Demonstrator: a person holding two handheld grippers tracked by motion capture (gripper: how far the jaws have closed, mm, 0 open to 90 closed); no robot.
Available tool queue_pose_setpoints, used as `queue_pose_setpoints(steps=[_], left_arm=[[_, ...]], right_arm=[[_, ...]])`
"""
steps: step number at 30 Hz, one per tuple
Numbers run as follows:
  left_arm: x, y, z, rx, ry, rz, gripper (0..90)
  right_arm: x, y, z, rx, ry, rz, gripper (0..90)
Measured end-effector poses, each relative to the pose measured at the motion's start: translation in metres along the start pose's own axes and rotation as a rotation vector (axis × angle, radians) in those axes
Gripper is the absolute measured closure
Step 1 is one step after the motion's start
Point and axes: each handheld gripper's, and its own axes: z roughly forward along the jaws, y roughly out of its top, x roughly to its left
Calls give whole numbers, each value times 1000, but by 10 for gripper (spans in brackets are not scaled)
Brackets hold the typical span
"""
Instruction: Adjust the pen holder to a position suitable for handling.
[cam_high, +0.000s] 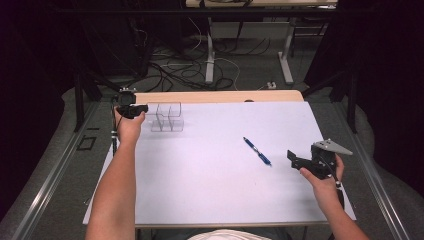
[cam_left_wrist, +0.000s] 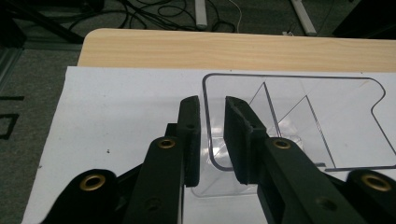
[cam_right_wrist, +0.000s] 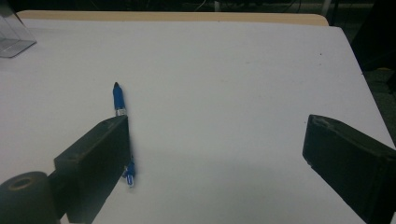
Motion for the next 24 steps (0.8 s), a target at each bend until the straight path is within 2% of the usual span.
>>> queue_pose_setpoints(steps=[7, 17, 24], left_arm=[[-3, -1, 2, 19, 6, 5, 800], [-3, -1, 4, 41, 16, -10, 845], [-4, -2, 4, 43, 32, 2, 880]], right_arm=[[1, 0, -1, 7, 0, 3, 75], [-1, 0, 0, -1, 0, 2, 76], [-1, 0, 1, 1, 2, 5, 79]])
